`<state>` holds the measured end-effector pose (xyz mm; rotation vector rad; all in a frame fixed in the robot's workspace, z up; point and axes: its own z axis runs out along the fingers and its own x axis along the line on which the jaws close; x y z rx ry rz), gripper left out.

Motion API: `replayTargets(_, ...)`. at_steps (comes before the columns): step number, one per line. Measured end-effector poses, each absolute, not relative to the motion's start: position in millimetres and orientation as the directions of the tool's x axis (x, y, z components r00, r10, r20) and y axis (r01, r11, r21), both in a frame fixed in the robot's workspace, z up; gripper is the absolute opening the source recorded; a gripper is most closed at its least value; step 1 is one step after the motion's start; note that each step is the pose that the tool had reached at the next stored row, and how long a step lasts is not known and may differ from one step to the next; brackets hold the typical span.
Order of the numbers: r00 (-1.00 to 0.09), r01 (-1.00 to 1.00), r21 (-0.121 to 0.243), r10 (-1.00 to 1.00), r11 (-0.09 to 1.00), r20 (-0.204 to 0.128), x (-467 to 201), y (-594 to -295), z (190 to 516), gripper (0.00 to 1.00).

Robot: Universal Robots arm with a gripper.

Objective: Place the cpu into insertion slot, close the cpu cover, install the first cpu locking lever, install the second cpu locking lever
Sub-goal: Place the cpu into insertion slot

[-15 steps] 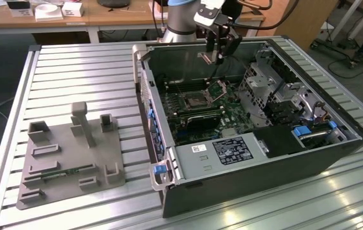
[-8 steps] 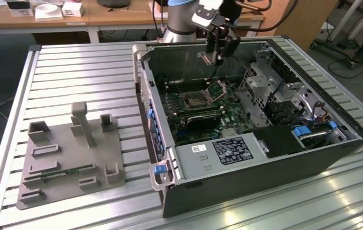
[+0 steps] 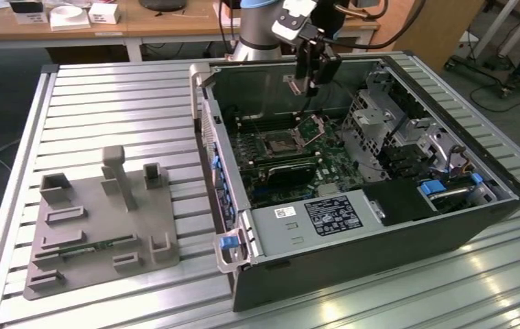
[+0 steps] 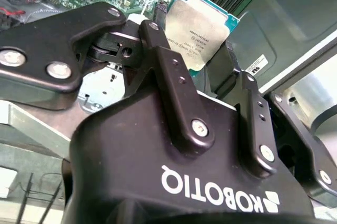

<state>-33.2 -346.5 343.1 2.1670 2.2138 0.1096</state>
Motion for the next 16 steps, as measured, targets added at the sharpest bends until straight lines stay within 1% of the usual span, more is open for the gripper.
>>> replayTargets(6, 0.033, 0.997, 0.069, 0.999, -0.034, 0.02, -33, -347, 338, 0.54)
replayTargets(9, 0.058, 0.997, 0.056, 0.998, -0.059, 0.019, -33, -346, 336, 0.54)
replayTargets(12, 0.067, 0.997, 0.043, 0.998, -0.068, 0.018, -33, -347, 334, 0.54)
replayTargets(16, 0.067, 0.997, 0.043, 0.998, -0.068, 0.018, -33, -347, 331, 0.54)
